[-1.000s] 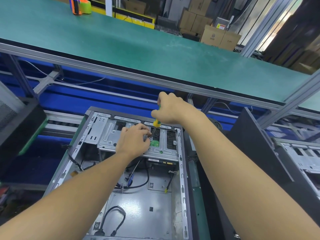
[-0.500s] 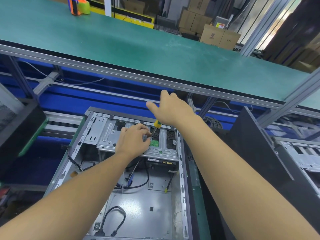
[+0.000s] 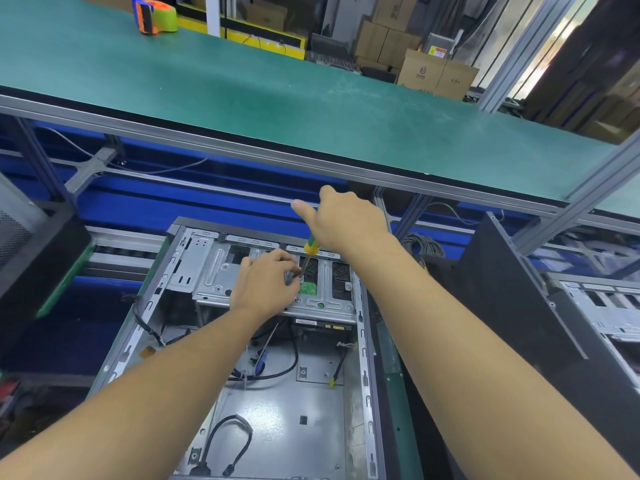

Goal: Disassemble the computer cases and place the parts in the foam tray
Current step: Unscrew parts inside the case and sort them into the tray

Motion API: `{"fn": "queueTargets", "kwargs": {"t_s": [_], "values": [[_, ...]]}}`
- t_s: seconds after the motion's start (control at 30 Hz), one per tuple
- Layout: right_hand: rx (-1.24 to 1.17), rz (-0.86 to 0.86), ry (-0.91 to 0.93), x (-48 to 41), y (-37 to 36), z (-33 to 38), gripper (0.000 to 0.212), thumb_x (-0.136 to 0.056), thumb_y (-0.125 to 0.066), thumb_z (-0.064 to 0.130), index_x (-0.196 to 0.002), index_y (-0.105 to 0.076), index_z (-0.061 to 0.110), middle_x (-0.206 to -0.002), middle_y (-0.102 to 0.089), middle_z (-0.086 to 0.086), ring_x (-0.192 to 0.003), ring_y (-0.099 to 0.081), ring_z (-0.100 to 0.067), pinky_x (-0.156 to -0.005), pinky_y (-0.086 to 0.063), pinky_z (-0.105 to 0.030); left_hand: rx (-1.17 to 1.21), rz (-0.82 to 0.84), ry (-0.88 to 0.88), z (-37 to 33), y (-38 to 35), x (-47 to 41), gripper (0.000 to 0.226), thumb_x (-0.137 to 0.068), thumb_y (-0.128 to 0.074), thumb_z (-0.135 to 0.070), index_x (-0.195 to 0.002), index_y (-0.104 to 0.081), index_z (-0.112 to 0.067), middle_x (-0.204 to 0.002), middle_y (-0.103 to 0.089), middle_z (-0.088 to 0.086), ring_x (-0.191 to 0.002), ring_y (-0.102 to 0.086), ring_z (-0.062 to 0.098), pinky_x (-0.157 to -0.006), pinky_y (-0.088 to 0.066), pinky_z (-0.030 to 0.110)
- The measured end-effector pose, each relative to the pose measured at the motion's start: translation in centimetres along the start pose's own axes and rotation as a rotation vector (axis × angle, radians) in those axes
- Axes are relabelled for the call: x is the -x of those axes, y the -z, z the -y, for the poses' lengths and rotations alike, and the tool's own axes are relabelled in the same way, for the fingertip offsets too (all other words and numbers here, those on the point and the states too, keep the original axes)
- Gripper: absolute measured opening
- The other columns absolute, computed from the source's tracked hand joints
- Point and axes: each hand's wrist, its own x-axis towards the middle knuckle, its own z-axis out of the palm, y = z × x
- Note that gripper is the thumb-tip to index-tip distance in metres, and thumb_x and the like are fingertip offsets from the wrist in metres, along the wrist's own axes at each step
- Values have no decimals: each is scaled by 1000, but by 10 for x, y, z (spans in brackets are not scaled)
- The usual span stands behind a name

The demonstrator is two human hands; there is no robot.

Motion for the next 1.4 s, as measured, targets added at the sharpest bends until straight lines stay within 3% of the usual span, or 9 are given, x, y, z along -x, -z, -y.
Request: {"fn": "queueTargets", "kwargs": {"t_s": [0.2, 0.3, 0.4, 0.53, 0.63, 0.8, 1.07, 1.27, 1.4], "values": [[-236, 188, 105, -2, 9, -6, 28, -96, -51, 19, -122, -47, 13, -123, -49, -10, -97, -55, -31, -74, -46, -39, 3, -17, -8, 0, -1, 0, 19, -91, -61, -40, -102, -75, -34, -116, -59, -22, -106, -53, 1, -89, -27, 31], [-205, 195, 82, 1, 9, -4, 37, -96, -53, 37, -124, -45, 15, -125, -45, -8, -102, -54, -33, -80, -49, -44, 16, -24, -10, 0, -1, 0, 17, -91, -62, -40, -101, -75, -34, -114, -59, -22, -103, -53, 0, -88, -27, 30], [-66, 57, 19, 1, 3, -1, 52, -100, -42, 58, -125, -42, 12, -104, -50, -7, -89, -54, -33, -64, -41, -39, 24, -29, -9, 0, -1, 1, 17, -91, -62, -40, -101, -75, -35, -114, -59, -22, -102, -54, 0, -87, -25, 29], [-217, 42, 117, -1, -1, -5, 20, -101, -50, 21, -119, -45, 13, -106, -56, -9, -86, -57, -31, -66, -50, -42, 19, -36, -7, 0, -1, 2, 18, -91, -63, -43, -100, -76, -35, -113, -59, -21, -100, -54, 2, -85, -23, 29], [-344, 143, 172, -1, 1, -10, 30, -89, -56, 8, -115, -50, 22, -110, -47, -2, -96, -51, -28, -74, -51, -42, 9, -34, 2, 0, -1, 1, 20, -91, -63, -45, -99, -76, -34, -111, -59, -20, -98, -54, 3, -89, -28, 33], [-355, 16, 209, 6, -12, -10, 32, -94, -65, 36, -114, -49, 18, -105, -51, -3, -86, -53, -24, -64, -40, -33, -11, -22, 18, -1, 0, 0, 21, -91, -62, -47, -101, -76, -34, -107, -58, -21, -96, -52, 3, -86, -23, 30], [-510, -265, 166, 26, -7, -32, 17, -98, -58, 24, -112, -50, 17, -102, -57, 0, -81, -56, -20, -70, -49, -40, 36, -85, 10, -5, 4, 0, 16, -91, -64, -44, -78, -64, -35, -93, -62, -17, -85, -55, 7, -82, -31, 34], [-596, -410, -49, 47, -8, -92, 15, -98, -60, 23, -103, -46, 21, -106, -56, 2, -85, -51, -17, -69, -39, -30, 61, -134, -138, -30, 9, 8, 4, -92, -67, -35, -90, -68, -32, -85, -65, -21, -89, -58, 9, -86, -31, 34], [-586, -356, -198, 64, -17, -133, 15, -98, -60, 22, -109, -51, 17, -113, -58, -2, -93, -54, -20, -73, -42, -32, 269, 232, -421, -112, -1, 19, 4, -87, -71, -27, -89, -70, -23, -79, -66, -13, -79, -61, 11, -81, -51, 37]]}}
